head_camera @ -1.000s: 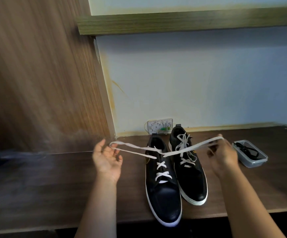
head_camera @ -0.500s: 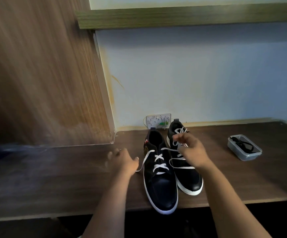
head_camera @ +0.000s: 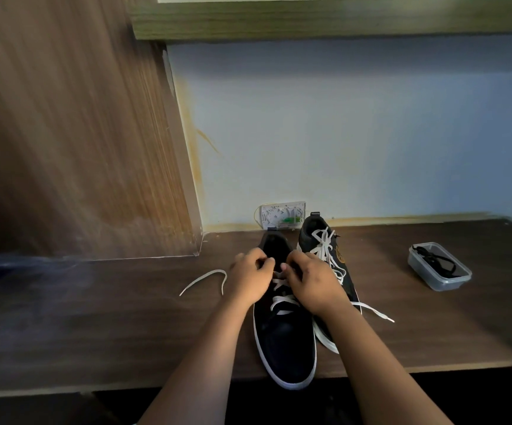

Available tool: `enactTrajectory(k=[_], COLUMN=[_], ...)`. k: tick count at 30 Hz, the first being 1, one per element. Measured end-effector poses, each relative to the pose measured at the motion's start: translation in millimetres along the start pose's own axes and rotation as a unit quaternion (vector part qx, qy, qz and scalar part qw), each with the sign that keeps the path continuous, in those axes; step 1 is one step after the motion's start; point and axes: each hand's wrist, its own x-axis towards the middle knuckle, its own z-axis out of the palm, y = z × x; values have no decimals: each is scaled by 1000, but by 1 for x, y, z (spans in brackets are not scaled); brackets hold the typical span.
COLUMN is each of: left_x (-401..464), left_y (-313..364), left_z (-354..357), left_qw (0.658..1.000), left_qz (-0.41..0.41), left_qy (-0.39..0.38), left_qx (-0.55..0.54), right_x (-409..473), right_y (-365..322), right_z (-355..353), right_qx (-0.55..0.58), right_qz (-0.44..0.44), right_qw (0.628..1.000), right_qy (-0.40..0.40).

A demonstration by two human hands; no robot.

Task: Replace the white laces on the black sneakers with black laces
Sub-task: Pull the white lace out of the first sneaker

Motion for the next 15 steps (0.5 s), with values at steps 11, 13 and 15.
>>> enactTrajectory(k=[11,13,15], left_x=[4,1,1], left_y=[-11,-8,-10], left_z=[-7,-12,-13], left_qw=[894,879,876], left_qz=[-226,-242,-244], left_qy=[-38,-54,-64], left_qx=[-384,-407,-412], right_x=[7,8,7], right_y=[9,7,1], right_z=[-3,4,14], right_qx=[141,69,-9], right_qz=[168,97,31], right_qw=[976,993,999], right_qy=[7,-10,-2])
